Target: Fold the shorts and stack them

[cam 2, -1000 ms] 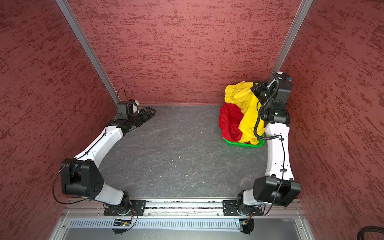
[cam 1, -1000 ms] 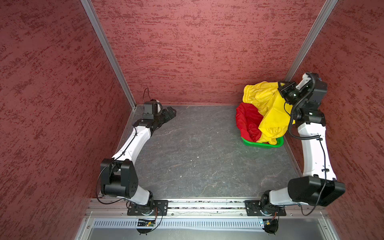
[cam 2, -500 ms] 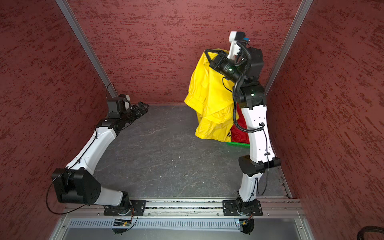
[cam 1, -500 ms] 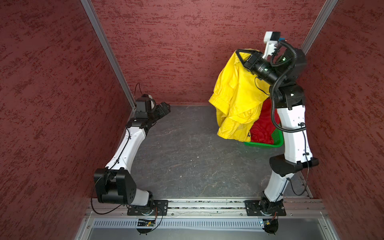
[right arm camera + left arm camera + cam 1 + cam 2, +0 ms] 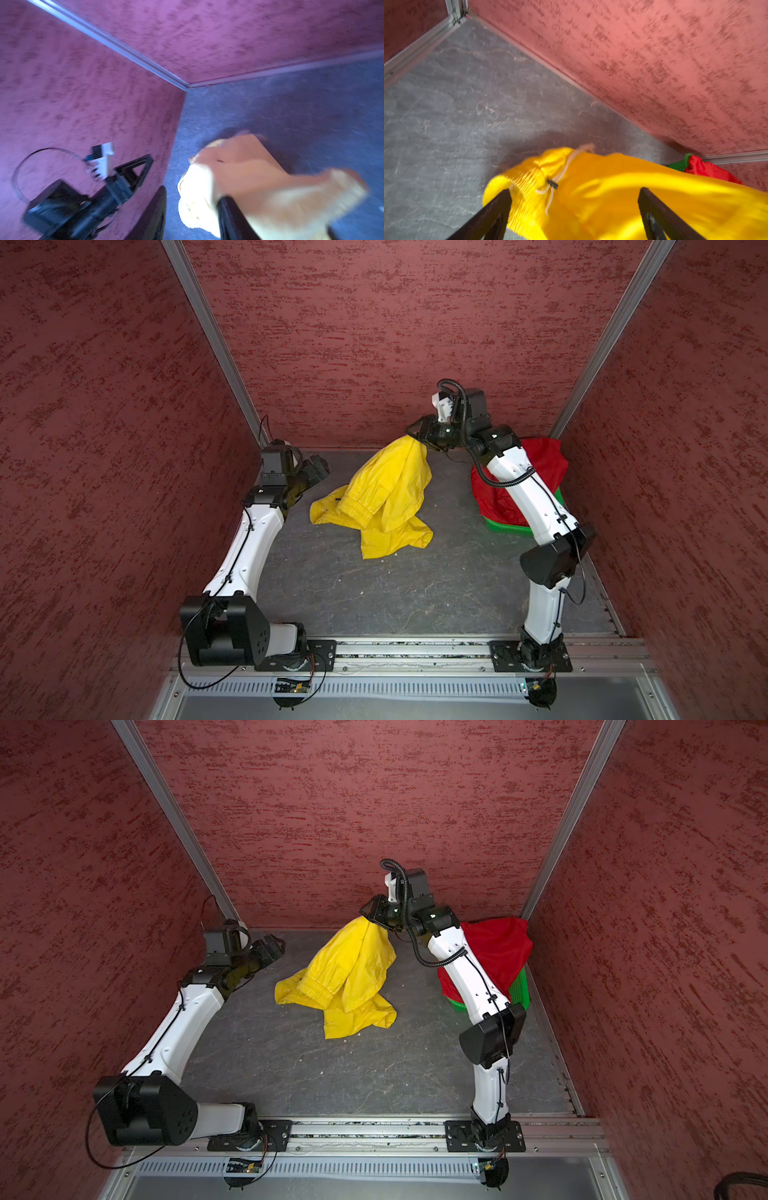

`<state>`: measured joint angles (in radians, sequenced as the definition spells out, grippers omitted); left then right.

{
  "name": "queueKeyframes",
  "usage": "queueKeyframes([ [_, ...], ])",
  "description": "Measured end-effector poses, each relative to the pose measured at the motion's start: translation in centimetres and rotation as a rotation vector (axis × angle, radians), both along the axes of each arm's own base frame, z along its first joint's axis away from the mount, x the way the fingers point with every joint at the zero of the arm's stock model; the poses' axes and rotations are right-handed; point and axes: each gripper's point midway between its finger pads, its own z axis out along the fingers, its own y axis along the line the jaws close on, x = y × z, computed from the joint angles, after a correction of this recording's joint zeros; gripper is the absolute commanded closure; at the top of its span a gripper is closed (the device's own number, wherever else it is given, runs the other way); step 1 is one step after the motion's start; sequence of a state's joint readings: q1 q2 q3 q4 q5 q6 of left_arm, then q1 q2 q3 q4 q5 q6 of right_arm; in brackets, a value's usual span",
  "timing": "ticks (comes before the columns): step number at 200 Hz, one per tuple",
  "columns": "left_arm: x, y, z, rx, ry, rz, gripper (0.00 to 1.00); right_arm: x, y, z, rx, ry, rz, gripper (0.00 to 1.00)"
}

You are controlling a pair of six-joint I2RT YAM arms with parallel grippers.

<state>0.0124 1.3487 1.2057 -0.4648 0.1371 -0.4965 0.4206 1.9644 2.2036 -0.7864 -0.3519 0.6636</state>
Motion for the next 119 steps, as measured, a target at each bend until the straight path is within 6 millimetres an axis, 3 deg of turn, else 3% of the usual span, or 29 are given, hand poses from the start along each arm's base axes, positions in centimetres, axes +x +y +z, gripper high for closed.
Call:
queueKeyframes([
  [19,-0.5,-0.2,-1.7,-0.001,0.042,-0.005,0.04,1.2,-3.7,-5.5,-0.133,0.083,-0.092,0.53],
  [37,-1.1,-0.6,-3.1,-0.003,0.078,-0.015,0.04,1.1,-7.2,-11.1,-0.225,0.188,-0.156,0.52],
  [59,-1.5,-1.1,-3.9,-0.007,0.101,-0.028,0.04,-0.9,-11.4,-18.5,-0.305,0.348,-0.215,0.5],
  [73,-1.6,-1.5,-4.1,-0.011,0.108,-0.039,0.04,-2.6,-13.7,-22.0,-0.338,0.432,-0.247,0.49],
  [97,-1.6,-2.1,-4.3,-0.015,0.115,-0.058,0.04,-5.2,-17.3,-24.9,-0.371,0.515,-0.309,0.48],
  [119,-1.8,-2.6,-4.8,-0.019,0.127,-0.073,0.04,-6.6,-19.4,-24.4,-0.377,0.509,-0.358,0.47],
])
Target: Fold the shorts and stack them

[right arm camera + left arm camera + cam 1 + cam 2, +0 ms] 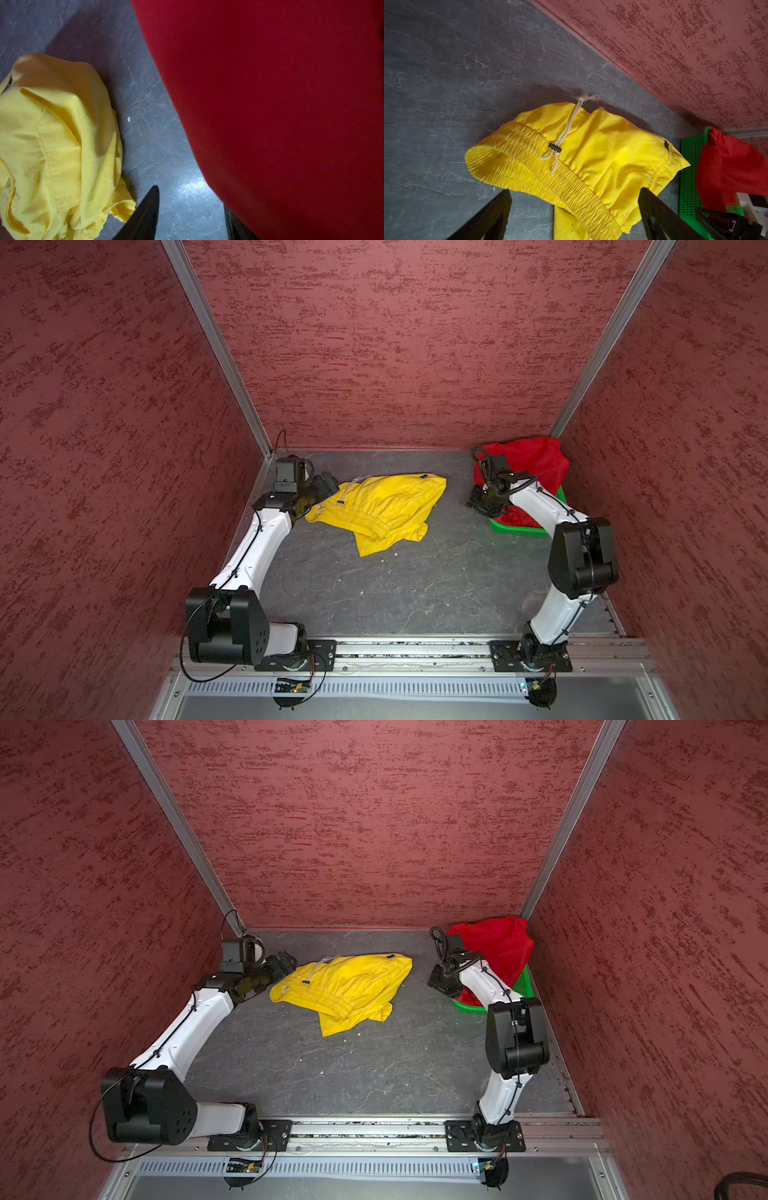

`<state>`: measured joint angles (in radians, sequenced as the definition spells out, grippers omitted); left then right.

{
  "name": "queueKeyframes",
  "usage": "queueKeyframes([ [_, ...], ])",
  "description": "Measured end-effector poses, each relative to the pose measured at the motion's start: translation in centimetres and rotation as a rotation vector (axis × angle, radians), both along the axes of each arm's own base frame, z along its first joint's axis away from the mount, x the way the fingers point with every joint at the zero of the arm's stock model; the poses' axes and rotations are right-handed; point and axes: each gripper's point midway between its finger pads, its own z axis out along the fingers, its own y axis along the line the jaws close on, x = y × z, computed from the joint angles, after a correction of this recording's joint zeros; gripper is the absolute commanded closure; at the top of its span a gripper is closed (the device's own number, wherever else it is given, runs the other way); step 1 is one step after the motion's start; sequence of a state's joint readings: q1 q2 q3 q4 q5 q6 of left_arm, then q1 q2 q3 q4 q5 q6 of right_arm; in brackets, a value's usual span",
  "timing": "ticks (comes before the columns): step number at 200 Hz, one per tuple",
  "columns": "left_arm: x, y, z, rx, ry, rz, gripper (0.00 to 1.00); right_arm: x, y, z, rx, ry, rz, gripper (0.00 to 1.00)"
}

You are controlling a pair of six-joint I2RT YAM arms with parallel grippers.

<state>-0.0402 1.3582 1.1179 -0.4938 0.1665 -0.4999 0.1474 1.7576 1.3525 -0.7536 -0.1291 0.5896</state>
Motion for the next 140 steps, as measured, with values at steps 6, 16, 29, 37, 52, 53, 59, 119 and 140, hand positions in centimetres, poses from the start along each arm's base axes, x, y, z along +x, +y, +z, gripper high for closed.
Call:
queueKeyframes([
  [6,-0.1,-0.1,-0.1,-0.003,0.004,-0.004,0.04,-0.2,-0.5,0.5,-0.005,-0.013,-0.009,0.46],
  [16,-0.1,-0.2,-0.3,-0.008,0.009,-0.01,0.04,-0.4,-1.0,1.7,-0.014,-0.044,-0.018,0.47],
  [29,-0.3,-0.4,-0.6,-0.015,0.017,-0.015,0.03,-0.4,-1.4,3.5,-0.017,-0.092,-0.023,0.47],
  [37,-0.4,-0.4,-0.8,-0.026,0.023,-0.017,0.03,-0.5,-1.3,4.8,-0.013,-0.125,-0.021,0.47],
  [52,-0.6,-0.3,-1.2,-0.049,0.041,-0.012,0.04,-0.7,-0.4,7.0,-0.008,-0.183,0.002,0.47],
  [53,-0.6,-0.3,-1.2,-0.052,0.043,-0.012,0.04,-0.7,-0.3,7.1,-0.008,-0.186,0.004,0.47],
  [59,-0.7,-0.1,-1.4,-0.061,0.05,-0.007,0.04,-0.7,0.5,8.1,-0.006,-0.214,0.023,0.47],
  [119,-1.3,0.9,-7.1,-0.169,0.245,0.039,0.07,-2.2,16.9,12.3,0.135,-0.41,0.396,0.44],
  [140,-2.0,1.1,-9.7,-0.203,0.33,0.062,0.08,-3.0,23.0,10.0,0.14,-0.394,0.553,0.41],
])
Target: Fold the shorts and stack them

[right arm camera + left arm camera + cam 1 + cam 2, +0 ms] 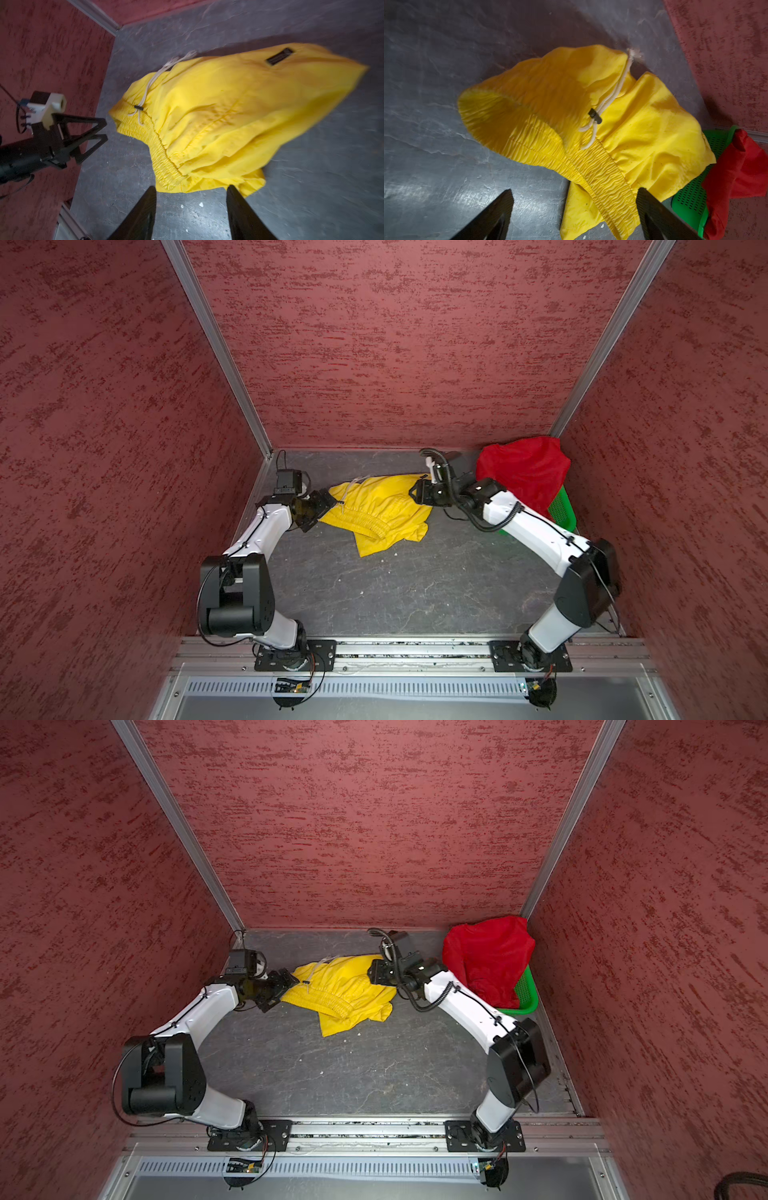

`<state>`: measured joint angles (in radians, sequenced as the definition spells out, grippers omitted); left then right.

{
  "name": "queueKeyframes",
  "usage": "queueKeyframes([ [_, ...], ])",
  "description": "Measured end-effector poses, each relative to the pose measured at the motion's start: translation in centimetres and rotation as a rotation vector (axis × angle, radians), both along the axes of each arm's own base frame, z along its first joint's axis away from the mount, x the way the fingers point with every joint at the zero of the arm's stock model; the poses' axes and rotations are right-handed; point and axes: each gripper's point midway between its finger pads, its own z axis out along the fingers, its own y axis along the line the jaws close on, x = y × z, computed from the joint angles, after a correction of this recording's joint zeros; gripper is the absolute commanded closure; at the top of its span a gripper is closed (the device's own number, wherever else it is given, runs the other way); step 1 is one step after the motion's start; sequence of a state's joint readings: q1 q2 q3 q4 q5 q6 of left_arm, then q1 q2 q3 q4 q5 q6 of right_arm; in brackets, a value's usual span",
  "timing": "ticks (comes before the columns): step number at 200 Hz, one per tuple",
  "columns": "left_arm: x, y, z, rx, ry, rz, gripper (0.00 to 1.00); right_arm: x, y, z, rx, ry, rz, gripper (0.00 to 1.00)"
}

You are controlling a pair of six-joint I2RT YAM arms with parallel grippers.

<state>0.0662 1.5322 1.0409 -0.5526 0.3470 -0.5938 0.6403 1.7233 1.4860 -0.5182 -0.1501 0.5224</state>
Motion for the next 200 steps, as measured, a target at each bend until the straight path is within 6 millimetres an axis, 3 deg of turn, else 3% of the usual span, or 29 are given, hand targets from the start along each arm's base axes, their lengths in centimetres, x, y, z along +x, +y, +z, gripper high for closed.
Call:
queueKeyframes([
  [25,-0.3,1.3,-1.6,-0.022,0.054,0.045,0.12,-1.3,4.8,-3.5,-0.064,0.02,0.133,0.4],
  [44,-0.2,2.5,-2.1,-0.02,0.064,0.069,0.16,-2.5,6.2,-5.5,-0.111,0.027,0.205,0.39],
  [79,0.1,4.1,-3.1,0.016,0.086,0.069,0.2,-3.8,7.0,-7.1,-0.2,0.009,0.289,0.36],
  [124,0.6,5.9,-5.0,0.058,0.12,0.061,0.26,-2.1,7.9,-9.0,-0.284,-0.015,0.299,0.35],
  [200,4.1,7.1,-6.4,0.071,0.114,0.062,0.36,-1.3,8.7,-11.9,-0.374,-0.007,0.328,0.32],
])
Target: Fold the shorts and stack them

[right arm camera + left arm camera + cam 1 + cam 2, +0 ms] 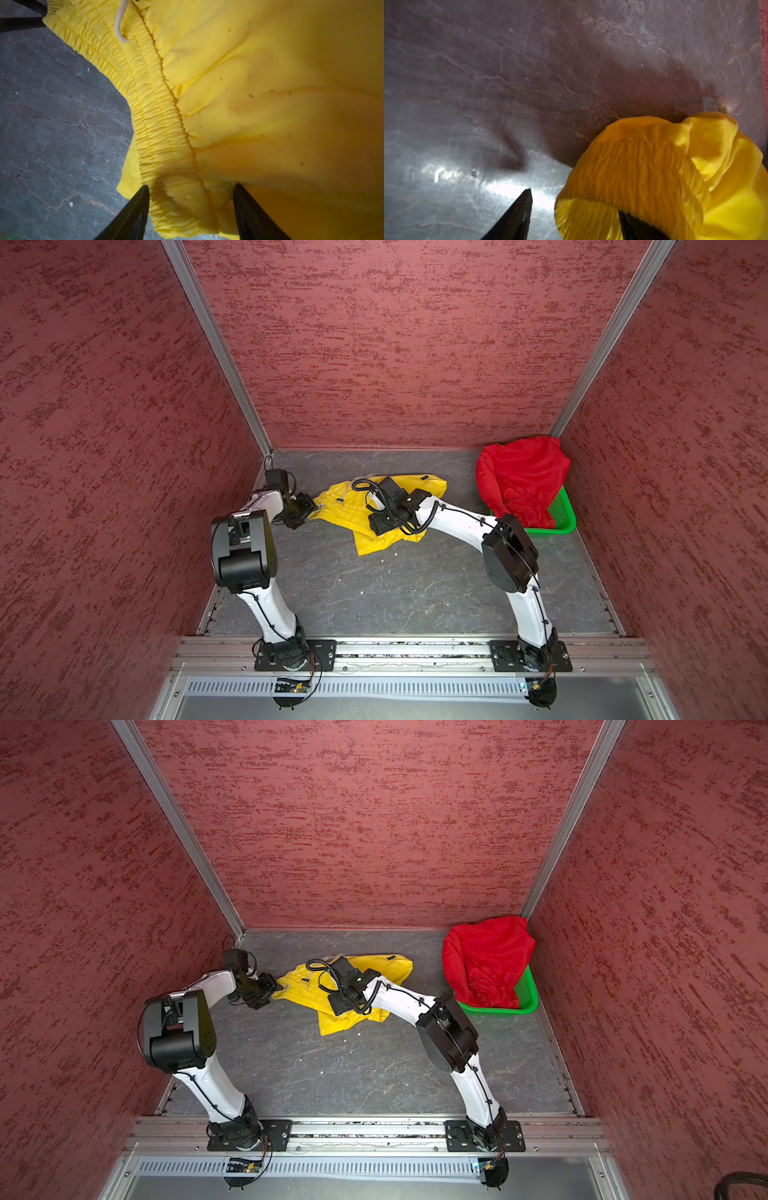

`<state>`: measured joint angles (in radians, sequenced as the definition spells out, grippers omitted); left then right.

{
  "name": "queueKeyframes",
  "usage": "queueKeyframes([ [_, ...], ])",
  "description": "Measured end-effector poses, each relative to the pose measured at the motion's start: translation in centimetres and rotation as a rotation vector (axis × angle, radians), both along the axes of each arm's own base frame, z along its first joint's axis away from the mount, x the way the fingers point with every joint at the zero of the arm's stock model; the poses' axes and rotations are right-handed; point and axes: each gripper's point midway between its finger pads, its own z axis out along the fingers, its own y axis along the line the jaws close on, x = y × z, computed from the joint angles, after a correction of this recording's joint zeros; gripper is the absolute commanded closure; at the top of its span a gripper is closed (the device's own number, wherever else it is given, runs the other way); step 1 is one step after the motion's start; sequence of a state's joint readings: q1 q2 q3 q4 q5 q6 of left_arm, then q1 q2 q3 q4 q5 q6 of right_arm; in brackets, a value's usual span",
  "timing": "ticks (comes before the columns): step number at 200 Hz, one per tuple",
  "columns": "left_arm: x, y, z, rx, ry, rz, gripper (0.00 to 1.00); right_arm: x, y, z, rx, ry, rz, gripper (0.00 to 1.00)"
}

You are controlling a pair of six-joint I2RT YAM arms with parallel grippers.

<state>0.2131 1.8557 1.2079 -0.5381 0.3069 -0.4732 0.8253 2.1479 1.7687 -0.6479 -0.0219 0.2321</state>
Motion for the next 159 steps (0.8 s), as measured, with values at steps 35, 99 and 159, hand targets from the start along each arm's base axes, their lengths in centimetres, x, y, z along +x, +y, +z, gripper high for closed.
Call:
queueKeyframes([
  [35,0.3,0.0,-1.4,-0.009,0.017,-0.003,0.46,-0.2,-0.6,-0.8,-0.07,-0.02,0.003,0.34],
  [99,1.3,-0.3,-1.4,-0.032,-0.018,-0.009,0.93,0.8,-1.5,-1.8,-0.124,-0.055,-0.061,0.86],
  [159,1.5,-0.1,3.7,0.034,-0.111,-0.08,1.0,2.3,-4.3,1.2,-0.039,-0.084,-0.194,1.0],
])
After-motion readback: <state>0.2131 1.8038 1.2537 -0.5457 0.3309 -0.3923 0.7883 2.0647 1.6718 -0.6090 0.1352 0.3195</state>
